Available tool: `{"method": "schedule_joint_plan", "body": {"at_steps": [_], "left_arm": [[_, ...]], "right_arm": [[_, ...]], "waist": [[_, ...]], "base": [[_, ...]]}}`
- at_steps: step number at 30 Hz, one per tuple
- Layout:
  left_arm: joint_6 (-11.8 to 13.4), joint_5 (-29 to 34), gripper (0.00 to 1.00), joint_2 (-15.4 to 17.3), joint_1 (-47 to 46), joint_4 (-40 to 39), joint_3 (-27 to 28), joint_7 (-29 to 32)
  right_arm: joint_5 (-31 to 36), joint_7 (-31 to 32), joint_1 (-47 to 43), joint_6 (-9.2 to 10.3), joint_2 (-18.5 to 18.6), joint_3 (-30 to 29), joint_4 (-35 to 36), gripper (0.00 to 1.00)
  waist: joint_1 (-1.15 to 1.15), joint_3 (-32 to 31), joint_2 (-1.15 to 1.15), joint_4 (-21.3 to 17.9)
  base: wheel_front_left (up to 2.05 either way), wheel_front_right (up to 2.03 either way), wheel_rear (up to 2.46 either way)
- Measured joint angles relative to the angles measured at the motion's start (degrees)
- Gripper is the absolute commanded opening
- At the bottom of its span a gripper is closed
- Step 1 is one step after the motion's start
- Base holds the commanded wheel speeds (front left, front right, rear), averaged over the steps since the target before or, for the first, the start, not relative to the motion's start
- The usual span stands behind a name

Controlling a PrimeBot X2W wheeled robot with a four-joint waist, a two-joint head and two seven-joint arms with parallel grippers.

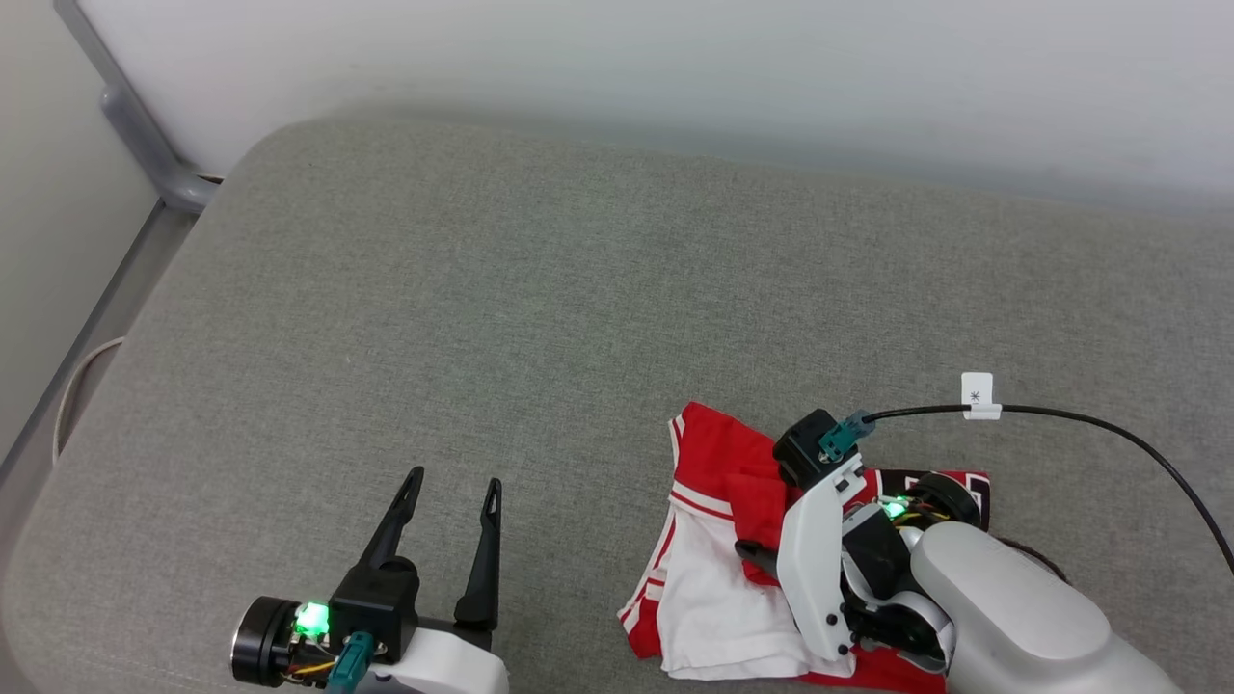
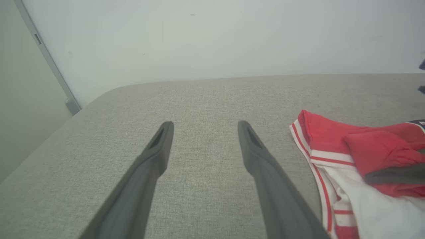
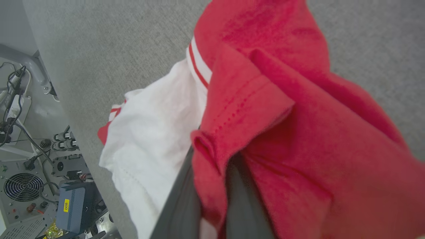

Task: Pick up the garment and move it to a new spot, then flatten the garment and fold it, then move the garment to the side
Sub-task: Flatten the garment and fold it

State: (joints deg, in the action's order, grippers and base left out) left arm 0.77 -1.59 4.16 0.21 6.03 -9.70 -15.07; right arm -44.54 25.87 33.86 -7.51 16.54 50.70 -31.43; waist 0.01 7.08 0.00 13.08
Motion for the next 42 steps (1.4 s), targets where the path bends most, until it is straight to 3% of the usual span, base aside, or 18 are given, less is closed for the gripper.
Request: {"method": "schedule_joint_plan", "body": {"at_steps": [2, 3, 4, 5, 14, 23, 33, 42], "left_arm": [[0.07, 0.00, 1.00, -0.12, -0.01, 0.14, -0.02, 0.01], [0.08, 0.01, 1.00, -0.13, 0.00, 0.25, 0.02, 0.01], [0.13, 0.02, 1.00, -0.14, 0.03, 0.32, 0.11, 0.01], [0.15, 0.08, 1.00, -0.14, 0.10, 0.40, 0.16, 0.00], [0.30, 0.07, 1.00, 0.26, 2.64, 0.96, 1.41, 0.00], [0.31, -0.10, 1.00, 1.08, 4.36, 0.43, 3.09, 0.00], [0.31, 0.34, 1.00, 1.52, 5.25, -0.46, 3.33, 0.00], [0.51, 0.51, 1.00, 1.93, 6.15, -1.15, 3.20, 0.00]], "right_arm": [[-0.25, -2.08, 0.01, 0.00, 0.36, 0.74, -0.08, 0.00], [-0.29, -3.49, -0.01, 0.00, 0.73, 0.86, 0.12, 0.17], [-0.37, -5.20, -0.01, 0.00, 1.22, 0.78, 0.57, 0.41], [-0.34, -6.87, -0.02, 0.00, 1.83, 0.79, 1.41, 1.00], [2.78, -22.17, -3.83, 0.00, 8.29, -5.24, 8.15, 1.00], [15.66, -36.06, -12.44, 0.00, 9.50, -22.12, 10.95, 1.00], [27.85, -40.66, -25.94, -0.01, 0.40, -41.25, 17.72, 1.00], [31.18, -40.90, -36.31, 0.00, -9.40, -50.68, 25.37, 1.00]], "waist": [[0.00, -0.31, 0.00, -0.21], [0.00, -0.55, 0.00, -0.32], [0.00, -0.85, 0.00, -0.46], [0.00, -1.18, 0.00, -0.62], [-0.01, -4.87, 0.00, -3.20], [-0.01, -7.78, 0.00, -6.72], [-0.01, -9.49, 0.00, -8.72], [-0.01, -10.82, 0.00, -8.67]], "base": [[0.00, 0.00, 0.00], [0.00, 0.00, 0.00], [0.00, 0.00, 0.00], [0.00, 0.00, 0.00], [0.00, 0.00, 0.00], [0.00, 0.00, 0.00], [0.00, 0.00, 0.00], [0.00, 0.00, 0.00]]}}
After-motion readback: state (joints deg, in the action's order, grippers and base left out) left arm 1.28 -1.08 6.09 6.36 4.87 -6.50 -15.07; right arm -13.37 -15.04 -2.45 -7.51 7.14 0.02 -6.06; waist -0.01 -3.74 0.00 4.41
